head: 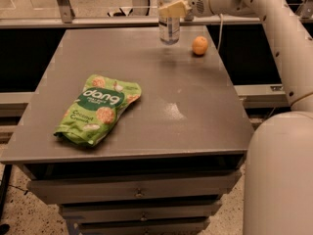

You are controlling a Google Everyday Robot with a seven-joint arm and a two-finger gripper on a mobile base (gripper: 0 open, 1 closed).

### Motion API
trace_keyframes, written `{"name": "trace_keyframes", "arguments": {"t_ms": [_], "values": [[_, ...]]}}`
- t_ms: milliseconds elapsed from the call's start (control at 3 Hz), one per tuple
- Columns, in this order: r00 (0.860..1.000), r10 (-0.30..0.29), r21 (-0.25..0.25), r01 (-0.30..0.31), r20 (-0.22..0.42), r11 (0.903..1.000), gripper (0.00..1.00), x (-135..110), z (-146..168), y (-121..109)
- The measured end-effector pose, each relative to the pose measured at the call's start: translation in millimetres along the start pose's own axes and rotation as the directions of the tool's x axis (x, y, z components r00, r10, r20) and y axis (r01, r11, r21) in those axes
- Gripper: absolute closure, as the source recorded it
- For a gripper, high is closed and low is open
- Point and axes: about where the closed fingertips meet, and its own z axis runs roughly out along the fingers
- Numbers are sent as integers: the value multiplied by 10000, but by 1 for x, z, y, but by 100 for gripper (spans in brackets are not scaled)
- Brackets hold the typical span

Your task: Move blue plastic bottle near orange

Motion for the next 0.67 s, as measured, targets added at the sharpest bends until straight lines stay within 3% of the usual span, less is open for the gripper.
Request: {"name": "trace_keyframes", "arguments": {"t_ms": [667], "values": [[9991, 402, 131, -400, -113, 9991, 100, 20, -8, -4]]}}
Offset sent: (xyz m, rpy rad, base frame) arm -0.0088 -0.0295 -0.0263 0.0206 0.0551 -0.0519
